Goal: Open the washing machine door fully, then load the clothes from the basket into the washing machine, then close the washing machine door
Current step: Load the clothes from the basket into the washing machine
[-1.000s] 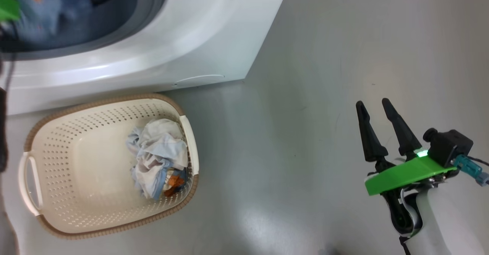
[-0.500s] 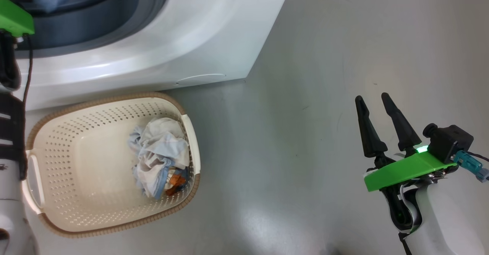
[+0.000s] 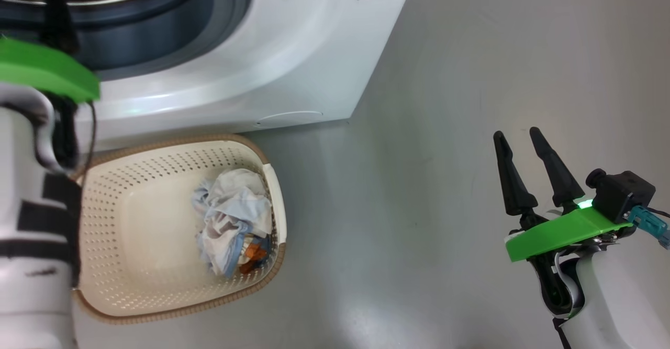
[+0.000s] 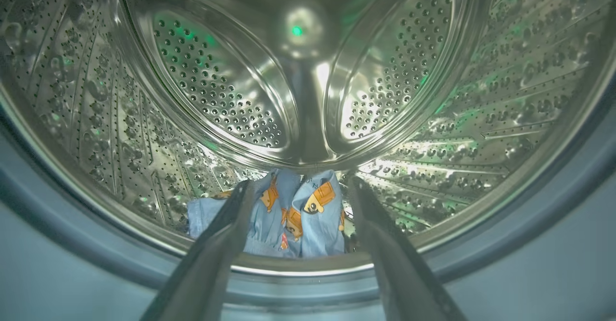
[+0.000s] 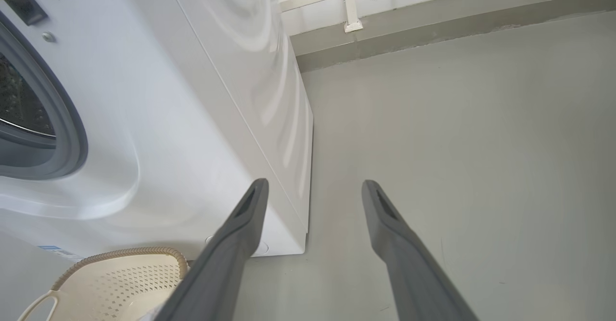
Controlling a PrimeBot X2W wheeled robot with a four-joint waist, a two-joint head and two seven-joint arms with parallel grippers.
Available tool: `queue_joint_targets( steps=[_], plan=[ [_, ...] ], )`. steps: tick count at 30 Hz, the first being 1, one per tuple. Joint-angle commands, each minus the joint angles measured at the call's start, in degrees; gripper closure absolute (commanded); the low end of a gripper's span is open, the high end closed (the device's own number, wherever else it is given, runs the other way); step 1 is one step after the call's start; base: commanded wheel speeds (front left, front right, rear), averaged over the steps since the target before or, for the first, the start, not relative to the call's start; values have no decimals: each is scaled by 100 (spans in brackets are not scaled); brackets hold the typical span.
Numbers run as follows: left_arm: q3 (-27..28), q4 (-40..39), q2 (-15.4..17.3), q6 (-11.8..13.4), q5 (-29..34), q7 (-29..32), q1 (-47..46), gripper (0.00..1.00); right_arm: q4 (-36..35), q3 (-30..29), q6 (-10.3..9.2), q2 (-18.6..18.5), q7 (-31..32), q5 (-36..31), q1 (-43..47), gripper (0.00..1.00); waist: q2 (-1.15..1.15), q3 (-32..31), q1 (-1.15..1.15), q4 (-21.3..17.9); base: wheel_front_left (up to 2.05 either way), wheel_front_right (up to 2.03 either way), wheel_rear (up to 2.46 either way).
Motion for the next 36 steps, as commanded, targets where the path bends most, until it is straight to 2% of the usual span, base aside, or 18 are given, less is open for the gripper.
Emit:
queue_joint_targets(
  steps=[1,21,36],
  plan=[
    [90,-227,191,-13,-26,-29,240,0,-95,84,16,-55,-28,-58,67,0,0,-107,0,83,0,0,0],
    [264,-1304,-262,-14,-39,-29,2024,0,-50,-85,16,-344,-28,-93,322,0,0,-708,0,558,0,0,0],
    [387,-1898,-463,-14,55,-29,3367,0,53,-86,16,-421,-28,-54,705,0,0,-1385,0,714,0,0,0]
  ],
)
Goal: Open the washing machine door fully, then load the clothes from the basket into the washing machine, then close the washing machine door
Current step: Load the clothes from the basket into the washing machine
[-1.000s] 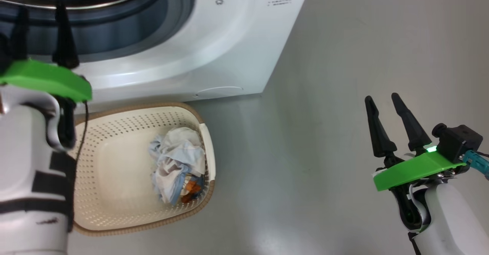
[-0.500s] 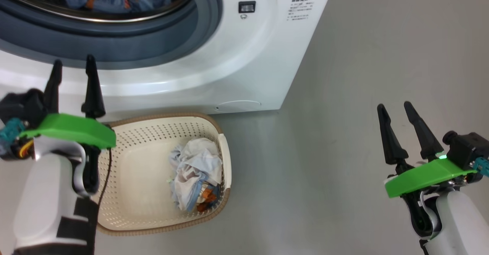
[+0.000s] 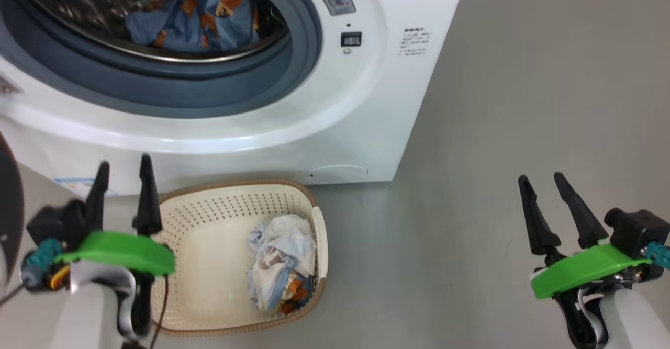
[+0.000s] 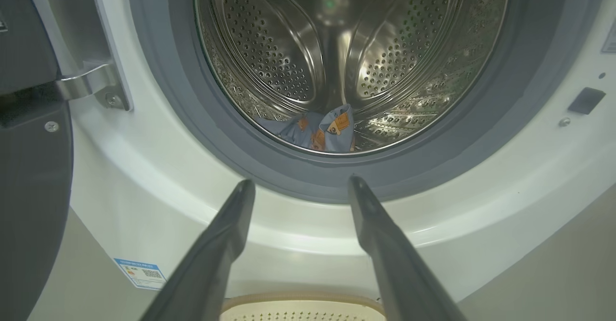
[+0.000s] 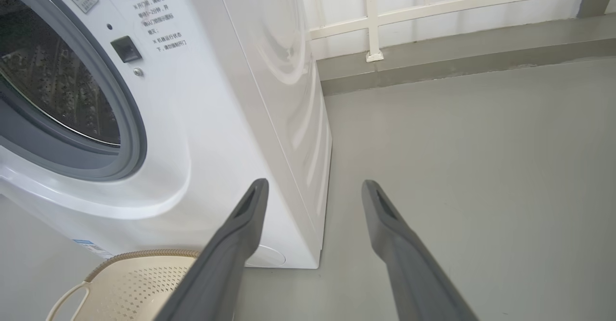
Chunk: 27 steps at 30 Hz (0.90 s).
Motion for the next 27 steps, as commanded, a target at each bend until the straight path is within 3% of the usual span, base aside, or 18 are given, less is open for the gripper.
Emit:
queue_joint_targets(
  steps=[1,16,27],
  plan=[
    [180,-220,132,-14,88,-30,224,0,-109,108,16,-84,-28,-11,144,0,0,-218,0,57,0,0,0],
    [263,-720,58,-14,112,-30,1631,0,-71,62,16,-160,-28,47,882,0,0,-1120,0,180,0,0,0],
    [385,-1154,34,-14,221,-30,2303,0,-145,-39,16,-187,-28,63,1258,0,0,-1344,0,180,0,0,0]
  ],
)
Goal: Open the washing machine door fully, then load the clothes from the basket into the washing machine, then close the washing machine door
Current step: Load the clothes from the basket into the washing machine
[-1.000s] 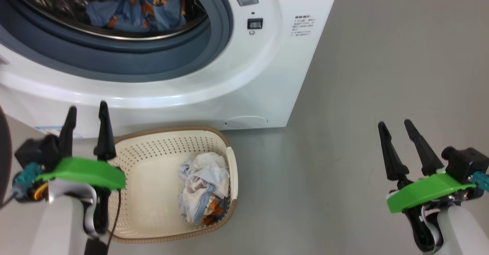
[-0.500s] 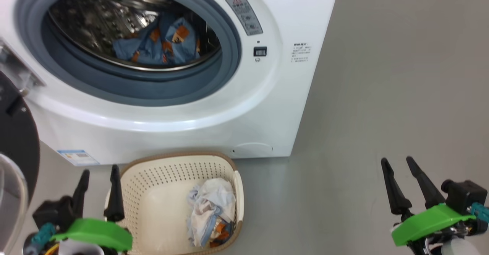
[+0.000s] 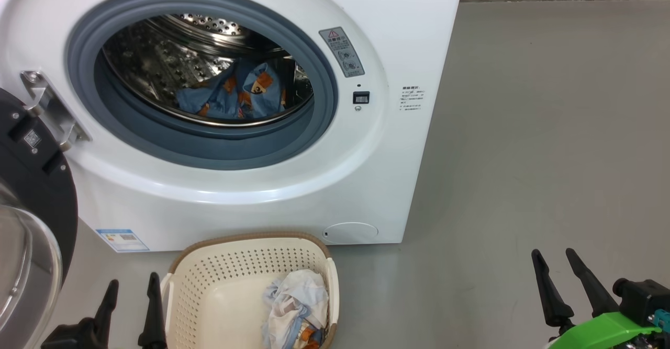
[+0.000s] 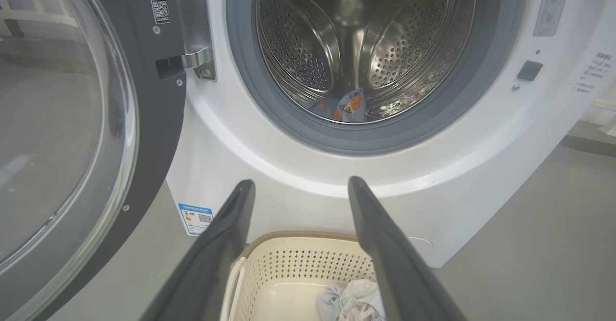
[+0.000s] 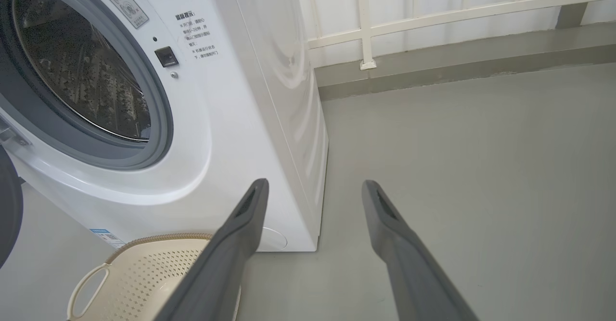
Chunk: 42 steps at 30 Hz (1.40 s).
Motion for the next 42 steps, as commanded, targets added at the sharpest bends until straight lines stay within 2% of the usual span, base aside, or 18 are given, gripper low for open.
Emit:
queue_joint_targets(
  steps=[1,26,42],
  plan=[
    [226,-196,75,-14,70,-36,-32,0,-143,82,16,-110,-28,14,42,0,0,1,0,-1,0,0,0],
    [286,-342,-6,-14,79,-36,-22,0,-221,24,16,-22,-28,-37,-124,0,0,319,0,-43,0,0,0],
    [-86,271,-56,-14,-108,-36,-454,0,-321,78,16,106,-28,-101,-611,0,0,1004,0,-159,0,0,0]
  ],
)
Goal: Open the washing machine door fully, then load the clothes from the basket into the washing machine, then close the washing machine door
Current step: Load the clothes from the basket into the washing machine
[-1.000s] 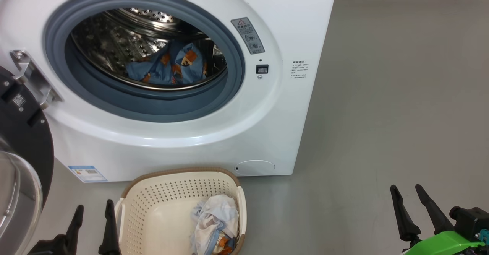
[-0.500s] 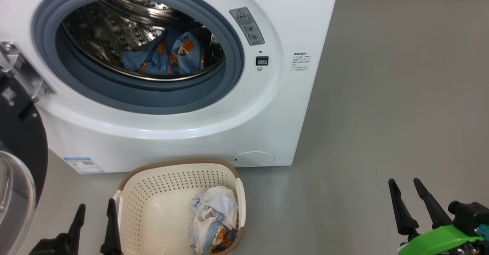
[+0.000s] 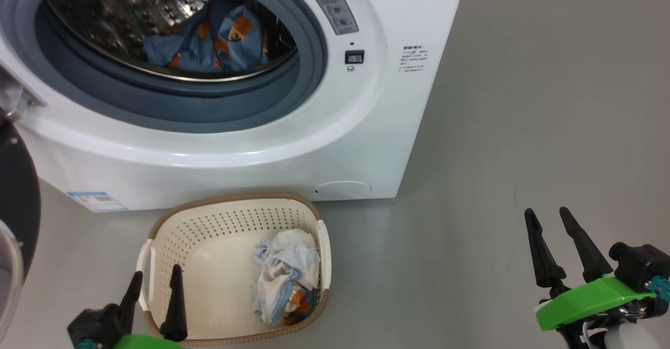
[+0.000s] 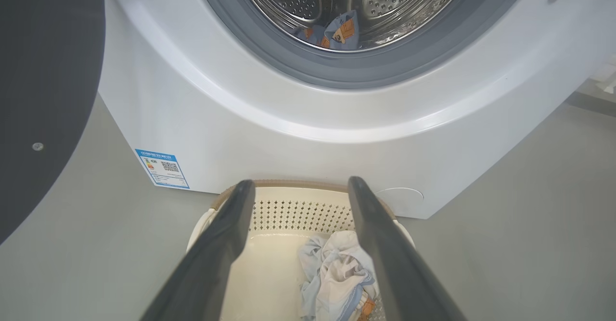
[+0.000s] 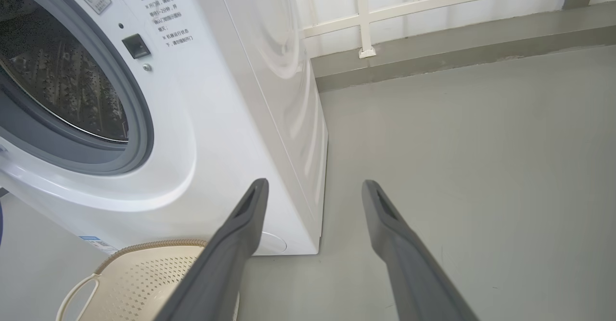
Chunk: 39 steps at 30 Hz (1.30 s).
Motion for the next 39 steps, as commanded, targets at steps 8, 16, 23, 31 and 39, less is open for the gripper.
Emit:
queue_joint_targets(
  steps=[8,16,23,31,39],
  plan=[
    [-289,538,149,-14,-238,-36,-563,0,-173,167,16,-22,-28,-76,-318,0,0,515,0,-119,0,0,0],
    [-802,1248,226,-14,-475,-36,-1153,0,-225,178,16,5,-28,-93,-558,0,0,961,0,-209,0,0,0],
    [-1289,1970,279,-14,-724,-36,-1707,0,-236,260,16,39,-28,-107,-745,0,0,1331,0,-278,0,0,0],
    [-1681,2515,340,-14,-998,-36,-2321,0,-174,310,16,27,-28,-117,-945,0,0,1784,0,-271,0,0,0],
    [-2263,3001,462,-14,-1387,-36,-3001,0,-95,372,16,-4,-28,-133,-1170,0,0,2365,0,-250,0,0,0]
  ],
)
